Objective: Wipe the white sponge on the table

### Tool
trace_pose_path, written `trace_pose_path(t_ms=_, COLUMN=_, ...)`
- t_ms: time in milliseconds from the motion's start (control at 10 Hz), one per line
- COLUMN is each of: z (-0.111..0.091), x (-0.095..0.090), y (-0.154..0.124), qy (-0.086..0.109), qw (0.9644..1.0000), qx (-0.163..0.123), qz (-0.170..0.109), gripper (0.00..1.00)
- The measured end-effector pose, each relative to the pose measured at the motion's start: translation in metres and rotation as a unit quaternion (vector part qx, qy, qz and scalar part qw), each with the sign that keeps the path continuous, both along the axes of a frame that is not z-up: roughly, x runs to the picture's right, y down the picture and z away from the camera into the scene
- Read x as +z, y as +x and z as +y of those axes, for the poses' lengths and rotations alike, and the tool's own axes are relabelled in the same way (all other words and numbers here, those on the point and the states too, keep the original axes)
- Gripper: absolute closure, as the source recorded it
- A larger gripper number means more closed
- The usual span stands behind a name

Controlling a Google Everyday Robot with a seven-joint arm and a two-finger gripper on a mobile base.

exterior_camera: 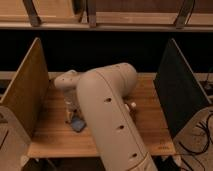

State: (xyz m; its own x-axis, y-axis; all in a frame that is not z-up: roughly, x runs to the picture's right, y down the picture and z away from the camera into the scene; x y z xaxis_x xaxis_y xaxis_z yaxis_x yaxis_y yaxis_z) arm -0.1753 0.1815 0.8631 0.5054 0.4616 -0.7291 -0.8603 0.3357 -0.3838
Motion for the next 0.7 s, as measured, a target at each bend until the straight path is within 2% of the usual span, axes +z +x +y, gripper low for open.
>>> trace_pose_path(t_ms=200, z=0.021, x=-0.018, y=0.013, qy=-0.015, qw=0.9997, qx=0.000, qz=0.017, gripper=1.00)
trace_pose_path(t_ms=400, z=0.033, x=-0.026, y=0.036, qy=-0.029, qw=0.9984, qx=0.010, qz=0.048, gripper=1.00)
trace_pose_path(t_ms=500, z=0.034, x=-0.026, y=0.053, qy=-0.029, qw=0.9970, qx=0.018, qz=0.069, gripper=1.00)
trace_pose_path(t_ms=700, z=0.021, x=-0.020, y=0.074, qy=-0.015, qw=0.9951, qx=0.032, qz=0.092, gripper=1.00)
